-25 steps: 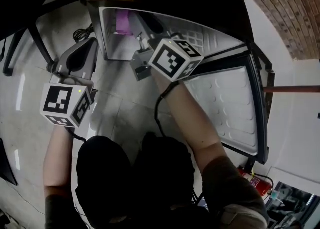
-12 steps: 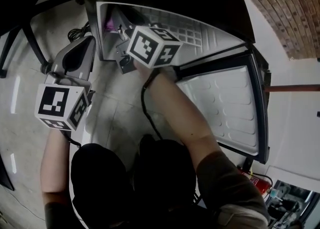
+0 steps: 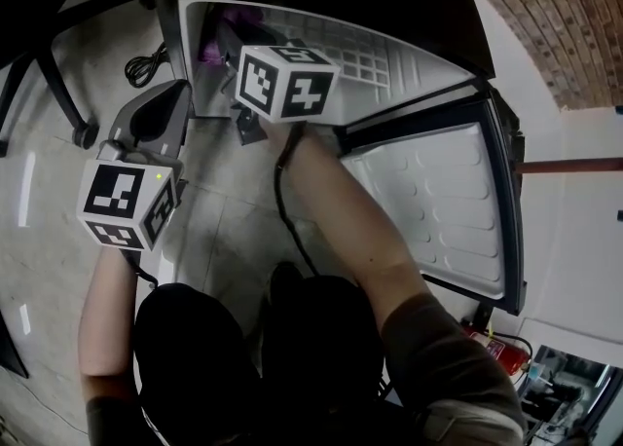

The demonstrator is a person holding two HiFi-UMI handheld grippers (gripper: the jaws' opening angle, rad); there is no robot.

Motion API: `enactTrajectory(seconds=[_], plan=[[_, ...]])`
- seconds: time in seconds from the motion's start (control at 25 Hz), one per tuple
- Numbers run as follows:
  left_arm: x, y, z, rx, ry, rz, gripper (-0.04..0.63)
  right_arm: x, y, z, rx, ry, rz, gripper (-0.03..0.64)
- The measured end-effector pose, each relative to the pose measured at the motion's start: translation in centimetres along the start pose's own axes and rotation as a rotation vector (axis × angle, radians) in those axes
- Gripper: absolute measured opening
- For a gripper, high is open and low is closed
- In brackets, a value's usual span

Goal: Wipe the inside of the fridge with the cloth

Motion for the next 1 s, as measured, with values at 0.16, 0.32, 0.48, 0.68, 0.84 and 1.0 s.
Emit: enactTrajectory(seconds=[0.16,0.32,0.48,0.68,0.84,1.0], plan=[[-0.6,-0.2,-2.0,0.014,-0.023,0.002,0.02,1.0,0.2,-1.1,0.03,-0.034,-0.04,0.051],[-2.7,-1.7,-4.0,0.04,-0.035,0.028,0.02,1.3,-2.7,0.2,0.005,0.037,0.052,0.051],[-4.6,-3.9,-4.1,0.056,-0.012,0.07,0.018,3.6,-6.8,1.0,-0.022,0.054,0.165,0.051],[-5.7,-5.4,-3.6,0.075,-0.015,0.107,0.018,7.8,-12.7,1.6,-0.083,0.063,0.316,0.052],[-6.7,-6.3,-2.9,0.097,-0.007,0.134,0.02,10.7,-16.4,1.8,-0.123,0.065,0.424,0.052],[-7.8,-7.9,-2.6,0.097,0.002,0.167,0.02,13.0,-18.6,2.2,-0.166,0.058,0.527,0.052]])
Point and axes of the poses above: the fingertips, and each gripper's own axes: x backward along the fingers, y to its left, z out of its underside, the point moved 1 cm from there along x, backward along the fingers, and after that the axes turned 11 degrees about y, right-handed, at the moved point
